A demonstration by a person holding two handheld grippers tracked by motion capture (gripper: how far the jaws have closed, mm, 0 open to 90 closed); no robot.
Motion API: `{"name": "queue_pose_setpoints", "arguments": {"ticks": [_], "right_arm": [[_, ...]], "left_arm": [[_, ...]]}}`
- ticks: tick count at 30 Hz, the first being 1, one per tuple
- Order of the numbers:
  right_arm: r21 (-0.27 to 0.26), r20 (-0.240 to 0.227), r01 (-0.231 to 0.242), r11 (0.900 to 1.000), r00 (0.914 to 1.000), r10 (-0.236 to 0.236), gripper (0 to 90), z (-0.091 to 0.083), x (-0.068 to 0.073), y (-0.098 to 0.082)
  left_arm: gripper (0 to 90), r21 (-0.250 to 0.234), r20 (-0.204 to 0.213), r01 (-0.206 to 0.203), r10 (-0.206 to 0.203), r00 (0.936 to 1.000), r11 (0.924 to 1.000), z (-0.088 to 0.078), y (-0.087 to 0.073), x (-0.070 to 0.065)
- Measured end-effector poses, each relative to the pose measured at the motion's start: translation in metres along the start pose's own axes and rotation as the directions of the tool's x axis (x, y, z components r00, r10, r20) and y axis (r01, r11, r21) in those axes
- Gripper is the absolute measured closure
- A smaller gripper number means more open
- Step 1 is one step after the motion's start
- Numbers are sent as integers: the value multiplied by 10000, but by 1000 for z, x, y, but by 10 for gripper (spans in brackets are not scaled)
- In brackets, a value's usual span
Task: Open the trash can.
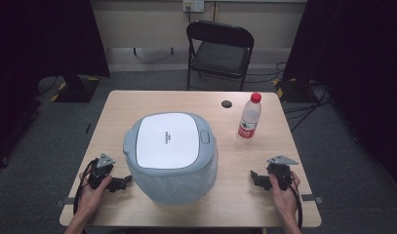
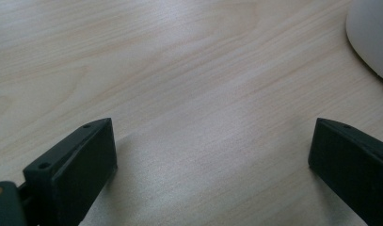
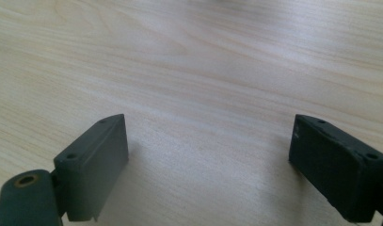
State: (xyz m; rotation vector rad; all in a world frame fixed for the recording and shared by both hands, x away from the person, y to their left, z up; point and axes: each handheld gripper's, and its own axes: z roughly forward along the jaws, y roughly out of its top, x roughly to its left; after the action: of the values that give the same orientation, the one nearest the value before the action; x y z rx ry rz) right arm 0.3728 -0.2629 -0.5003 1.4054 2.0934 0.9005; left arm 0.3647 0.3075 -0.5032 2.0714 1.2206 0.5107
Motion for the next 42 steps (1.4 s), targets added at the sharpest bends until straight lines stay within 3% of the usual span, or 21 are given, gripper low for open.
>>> {"name": "queue_pose_setpoints", "arguments": {"ticks": [4,5,6,7,10,13,17,18,20,21,22,23,24,28,29,31,34,36,39,40,42], "right_arm": [[-1,5,-4,10000,10000,4,109,0,0,0],[-8,32,-7,10000,10000,7,109,0,0,0],[-9,69,-47,10000,10000,48,116,0,2,0],[-9,69,-47,10000,10000,48,116,0,2,0],[-73,3,-75,9999,10000,75,144,-1,4,-1],[-111,-482,-63,9999,9988,58,157,-3,10,1],[-454,-1158,441,9980,9921,-492,166,-8,30,12],[-679,-1416,777,9947,9861,-867,166,-10,41,17],[-784,-1382,895,9929,9854,-998,166,-10,45,19],[-908,-1503,1066,9901,9814,-1195,166,-11,52,22],[-930,-1726,1312,9870,9741,-1458,167,-11,61,27],[-930,-1726,1312,9870,9741,-1458,167,-11,61,27],[-972,-1812,1346,9861,9719,-1505,167,-10,63,29],[-1060,-2132,1598,9814,9604,-1794,178,-6,77,40],[-1067,-2216,1603,9813,9583,-1807,185,-5,79,43],[-1231,-2417,1522,9807,9538,-1784,192,-4,83,48],[-1386,-2655,1583,9776,9451,-1907,194,-2,90,53],[-1434,-2938,1602,9766,9354,-1966,196,-1,96,56],[-1487,-3044,1719,9738,9290,-2105,196,0,101,58],[-1557,-3188,1854,9703,9202,-2270,196,2,105,59],[-1561,-3259,1844,9704,9178,-2268,196,2,107,59]], "left_arm": [[31,1,-100,82,-82,9999,10000,-2,0,1],[67,-52,-144,131,-132,9998,9999,-3,0,1],[189,-144,-207,309,-312,9993,9994,-5,0,1],[189,-144,-225,345,-348,9991,9993,-6,0,1],[168,5,128,336,-336,9994,9994,-9,0,-1],[192,-94,603,225,-219,9979,9997,-14,2,-8],[190,-354,1053,516,-477,9933,9980,-24,5,-22],[190,-522,1311,598,-525,9900,9968,-32,4,-30],[190,-695,1370,559,-460,9895,9960,-37,3,-35],[190,-689,1457,320,-216,9891,9971,-41,3,-39],[190,-783,1707,427,-288,9849,9960,-45,3,-44],[189,-783,1707,427,-288,9849,9960,-45,3,-44],[189,-880,1999,445,-261,9795,9951,-48,2,-48],[188,-806,2399,-6,200,9706,9967,-51,0,-65],[188,-826,2506,41,168,9680,9966,-51,0,-68],[188,-870,2617,-27,254,9648,9962,-51,0,-71],[187,-834,2977,-120,364,9540,9964,-50,0,-76],[164,-822,3059,-121,368,9513,9965,-49,0,-79],[164,-843,3334,-90,367,9421,9964,-48,-1,-81],[161,-830,3375,-138,412,9404,9965,-47,-1,-83],[146,-814,3463,-223,493,9368,9964,-45,0,-86]]}}
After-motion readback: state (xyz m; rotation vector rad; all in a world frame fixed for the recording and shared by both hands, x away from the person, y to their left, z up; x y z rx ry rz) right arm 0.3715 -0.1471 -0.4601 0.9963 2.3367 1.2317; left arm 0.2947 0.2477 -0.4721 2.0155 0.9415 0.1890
